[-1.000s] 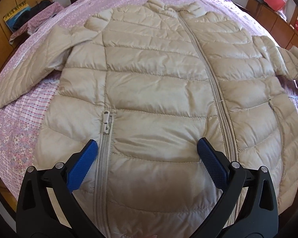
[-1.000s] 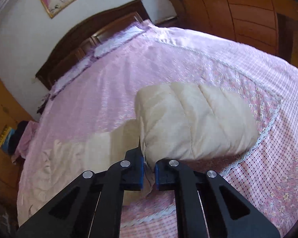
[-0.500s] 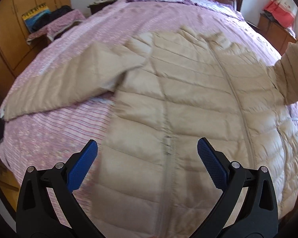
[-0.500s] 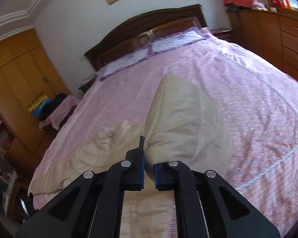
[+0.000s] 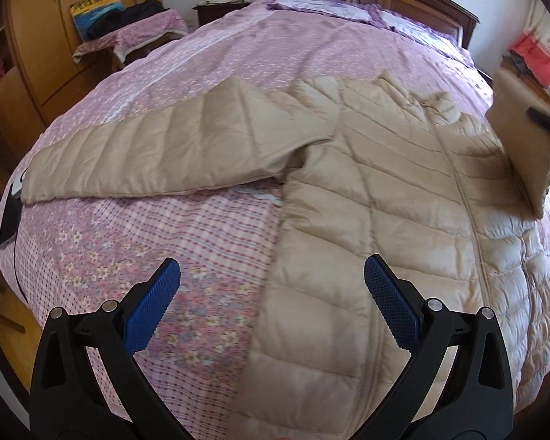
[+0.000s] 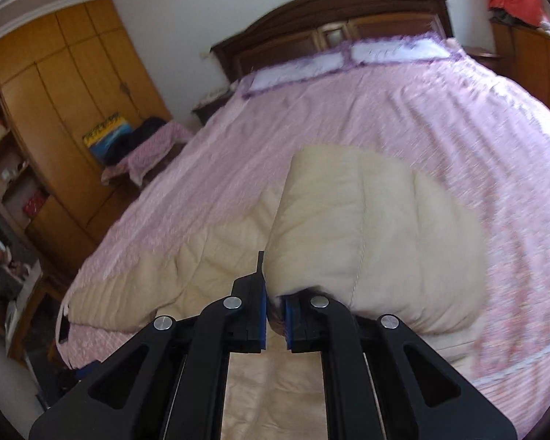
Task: Fold large clothes
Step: 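Lift the sleeve with the right tool, fold it across the body, release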
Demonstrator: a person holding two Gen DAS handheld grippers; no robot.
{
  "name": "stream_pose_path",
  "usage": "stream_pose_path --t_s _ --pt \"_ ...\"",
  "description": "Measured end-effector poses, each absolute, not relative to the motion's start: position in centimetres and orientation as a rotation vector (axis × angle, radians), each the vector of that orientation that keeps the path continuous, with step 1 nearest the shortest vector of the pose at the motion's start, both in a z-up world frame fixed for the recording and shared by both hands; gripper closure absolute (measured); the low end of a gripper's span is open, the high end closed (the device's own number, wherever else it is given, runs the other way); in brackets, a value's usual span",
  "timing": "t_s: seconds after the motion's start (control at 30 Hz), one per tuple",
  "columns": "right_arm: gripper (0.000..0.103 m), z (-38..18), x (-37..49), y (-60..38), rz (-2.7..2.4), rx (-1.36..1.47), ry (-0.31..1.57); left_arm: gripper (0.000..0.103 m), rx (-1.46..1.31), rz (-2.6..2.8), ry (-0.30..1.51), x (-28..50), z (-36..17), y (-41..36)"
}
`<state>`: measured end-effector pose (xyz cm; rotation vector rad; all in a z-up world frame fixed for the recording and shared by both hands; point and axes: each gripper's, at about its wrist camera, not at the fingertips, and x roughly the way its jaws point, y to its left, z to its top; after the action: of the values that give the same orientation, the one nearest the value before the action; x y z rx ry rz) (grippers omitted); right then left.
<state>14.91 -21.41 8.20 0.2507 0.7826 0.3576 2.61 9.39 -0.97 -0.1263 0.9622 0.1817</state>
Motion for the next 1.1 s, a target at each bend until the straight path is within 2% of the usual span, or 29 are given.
stream_pose_path --t_s 0.33,0.43,0.5,0.67,0.87,1.1 --pt "0.092 -0.4 16.9 -14.9 0.348 0.185 0.918 0.003 -0.185 0.223 0.981 2.4 -2.6 12.2" --pt "0.075 -1.2 17.0 -14.5 0.35 0.185 0.934 0.003 -0.178 0.22 0.979 2.2 -2.7 12.1" --pt "0.051 -1.3 16.4 -14.7 0.373 0.207 0.926 0.003 -0.175 0.213 0.976 2.1 -2.6 12.0" --pt "0.042 0.3 14.0 -15.7 0.391 0.23 0.917 0.003 -0.143 0.183 0.961 1.9 -1.7 10.4" --pt "0.04 2.5 8.7 -20.0 0.253 0.22 0.861 0.003 -0.139 0.041 0.992 3.8 -1.1 6.5" --pt "0.036 2.2 5.8 -27.5 0.019 0.228 0.875 0.003 -0.067 -0.105 0.987 6.2 0.3 -0.3"
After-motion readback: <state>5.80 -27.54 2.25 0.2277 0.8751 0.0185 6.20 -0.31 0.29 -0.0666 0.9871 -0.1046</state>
